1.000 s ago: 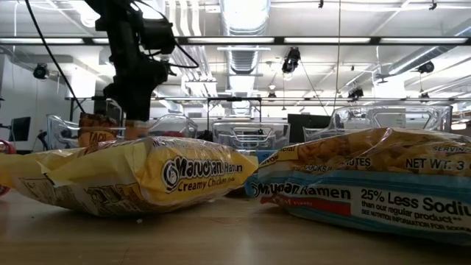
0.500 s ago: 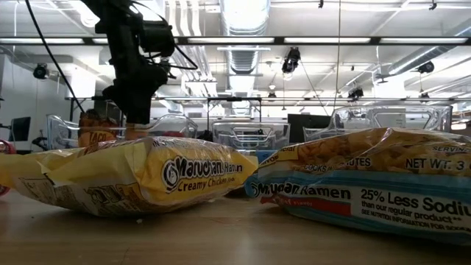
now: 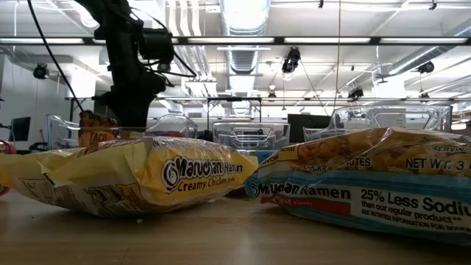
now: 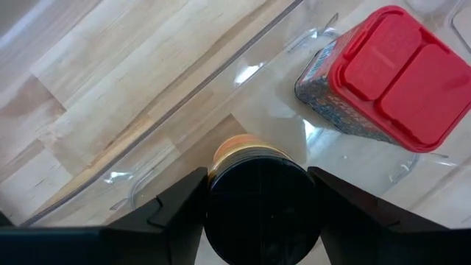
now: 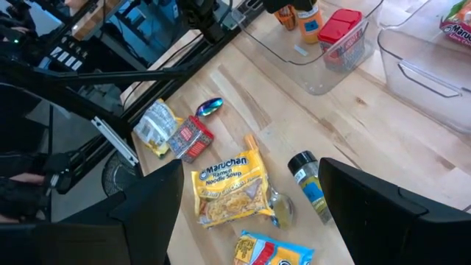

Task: Pick & Place Food Item
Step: Put the orange seasoning bottle into the left transparent bin

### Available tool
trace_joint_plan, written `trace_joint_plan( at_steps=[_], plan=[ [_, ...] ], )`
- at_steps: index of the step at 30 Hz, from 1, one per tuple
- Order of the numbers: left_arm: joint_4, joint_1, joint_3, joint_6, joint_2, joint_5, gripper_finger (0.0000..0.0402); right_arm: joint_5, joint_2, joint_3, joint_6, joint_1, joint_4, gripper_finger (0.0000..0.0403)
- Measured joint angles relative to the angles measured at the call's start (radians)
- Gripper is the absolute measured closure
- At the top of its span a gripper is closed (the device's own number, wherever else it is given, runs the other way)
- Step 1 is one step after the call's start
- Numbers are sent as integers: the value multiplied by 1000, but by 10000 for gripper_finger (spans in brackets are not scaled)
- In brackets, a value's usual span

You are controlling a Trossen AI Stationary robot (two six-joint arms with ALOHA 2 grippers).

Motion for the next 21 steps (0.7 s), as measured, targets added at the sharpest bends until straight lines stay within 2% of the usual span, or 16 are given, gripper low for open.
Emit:
trace_joint_plan(
  at_steps=[8, 21],
  plan=[
    [2, 1, 0, -11, 0, 13, 178, 0, 0, 0, 0, 0, 0, 93],
    [-38, 1, 4, -12, 1, 52, 45, -1, 0, 0, -8, 0, -2, 93]
  ],
)
